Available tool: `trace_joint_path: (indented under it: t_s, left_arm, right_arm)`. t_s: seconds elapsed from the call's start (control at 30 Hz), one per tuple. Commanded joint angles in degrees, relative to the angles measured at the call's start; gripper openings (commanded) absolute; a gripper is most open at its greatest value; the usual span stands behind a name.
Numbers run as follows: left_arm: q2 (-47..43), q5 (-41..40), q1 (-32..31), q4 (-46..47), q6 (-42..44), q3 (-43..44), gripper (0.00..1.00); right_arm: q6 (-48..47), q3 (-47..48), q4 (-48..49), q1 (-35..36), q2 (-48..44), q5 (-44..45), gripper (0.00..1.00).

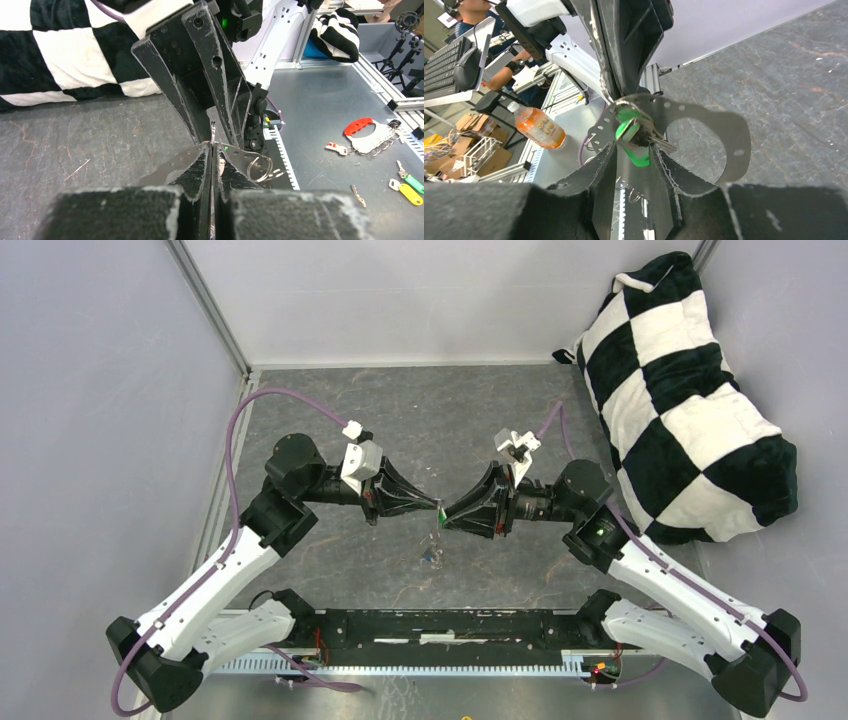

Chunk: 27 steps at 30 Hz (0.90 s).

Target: Put the keys on the keyring

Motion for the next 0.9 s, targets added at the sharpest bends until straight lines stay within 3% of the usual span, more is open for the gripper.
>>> trace_joint_path:
  t_s: [0.0, 0.43, 0.77, 0.87]
  left_arm:
    - [0.0, 1.1, -0.1, 4.0, -1.5, 2.6, 0.02]
    - [-0.1, 1.0, -0.1, 2.3, -0.3, 2.2, 0.02]
    - [0.2, 3.1, -0.1, -1.3, 1.8, 2.4, 0.02]
    - [0.2, 3.8, -0.1, -5.1, 6.2, 3.1, 0.02]
  right_arm:
    - [4.5, -2.8, 8.1, -0.1, -0.5, -2.6, 0.35]
    - [5.3, -0.7, 13.7, -0.1, 0.5, -0.6, 0.09]
    - [3.6, 1.3, 9.7, -0.1, 1.1, 0.2, 0.02]
    - [3.0, 2.7, 7.4, -0.1, 1.6, -1.0, 0.0]
